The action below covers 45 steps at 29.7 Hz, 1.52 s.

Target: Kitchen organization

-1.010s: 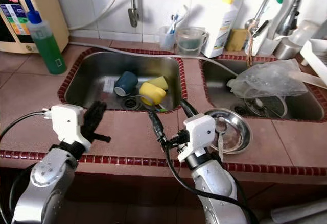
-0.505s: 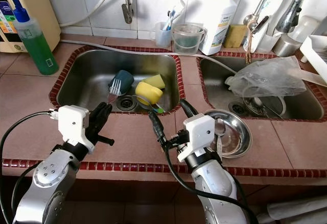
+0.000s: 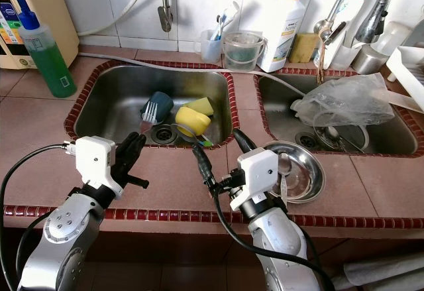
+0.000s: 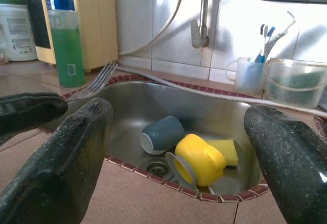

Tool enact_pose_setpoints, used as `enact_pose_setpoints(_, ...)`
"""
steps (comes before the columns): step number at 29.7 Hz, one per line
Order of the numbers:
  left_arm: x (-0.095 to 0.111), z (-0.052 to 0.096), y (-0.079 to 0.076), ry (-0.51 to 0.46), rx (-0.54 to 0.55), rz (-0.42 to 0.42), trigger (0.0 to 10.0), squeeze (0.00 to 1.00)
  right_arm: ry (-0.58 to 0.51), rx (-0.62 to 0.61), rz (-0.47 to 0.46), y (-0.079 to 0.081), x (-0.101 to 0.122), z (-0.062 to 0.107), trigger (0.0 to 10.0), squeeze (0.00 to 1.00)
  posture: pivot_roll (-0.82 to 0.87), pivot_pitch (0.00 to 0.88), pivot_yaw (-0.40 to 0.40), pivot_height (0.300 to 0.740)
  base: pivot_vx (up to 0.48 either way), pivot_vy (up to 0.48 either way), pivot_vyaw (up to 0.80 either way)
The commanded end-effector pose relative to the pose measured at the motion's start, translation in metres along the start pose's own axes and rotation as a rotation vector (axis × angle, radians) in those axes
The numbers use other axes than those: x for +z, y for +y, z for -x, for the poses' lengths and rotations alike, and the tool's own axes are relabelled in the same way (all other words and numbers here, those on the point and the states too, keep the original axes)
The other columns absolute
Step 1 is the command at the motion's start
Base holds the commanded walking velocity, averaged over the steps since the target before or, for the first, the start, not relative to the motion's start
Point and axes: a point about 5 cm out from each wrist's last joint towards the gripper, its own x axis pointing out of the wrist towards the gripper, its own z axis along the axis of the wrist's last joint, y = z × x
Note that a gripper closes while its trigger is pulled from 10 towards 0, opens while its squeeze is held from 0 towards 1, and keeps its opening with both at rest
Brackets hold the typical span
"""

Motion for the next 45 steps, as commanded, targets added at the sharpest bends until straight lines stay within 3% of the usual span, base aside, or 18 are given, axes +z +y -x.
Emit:
enact_pose_setpoints(1,0.001,-0.002,-0.001,-0.008,-0.010,0.004,10.0,0.00,-0.004,0.001,0.000,-0.001,0.001,0.001,10.0,0.00,-0.04,0.078,-0.026,0.740,0.281,0.000,0.00)
enact_pose_setpoints(19,0.002,-0.001,-0.001,-0.009,0.001,0.011,10.0,0.00,-0.004,0.004,-0.002,-0.002,0.002,0.000,10.0,0.00,-0.03,0.084,-0.031,0.740,0.304,0.000,0.00)
enact_pose_setpoints(27,0.001,-0.002,-0.003,-0.011,-0.003,0.028,10.0,0.00,0.005,0.012,-0.001,-0.001,0.001,0.001,10.0,0.00,-0.04,0.088,-0.030,0.740,0.000,0.000,0.00)
enact_pose_setpoints(38,0.000,-0.010,-0.001,0.002,-0.073,-0.059,10.0,0.00,0.039,0.044,-0.017,0.004,-0.004,0.007,10.0,0.00,-0.04,0.097,-0.029,0.740,0.000,0.000,0.00)
enact_pose_setpoints(45,-0.001,-0.019,-0.004,0.003,-0.120,-0.069,10.0,0.00,0.057,0.056,-0.032,0.007,-0.005,0.011,10.0,0.00,-0.05,0.111,-0.022,0.740,0.000,0.000,0.00)
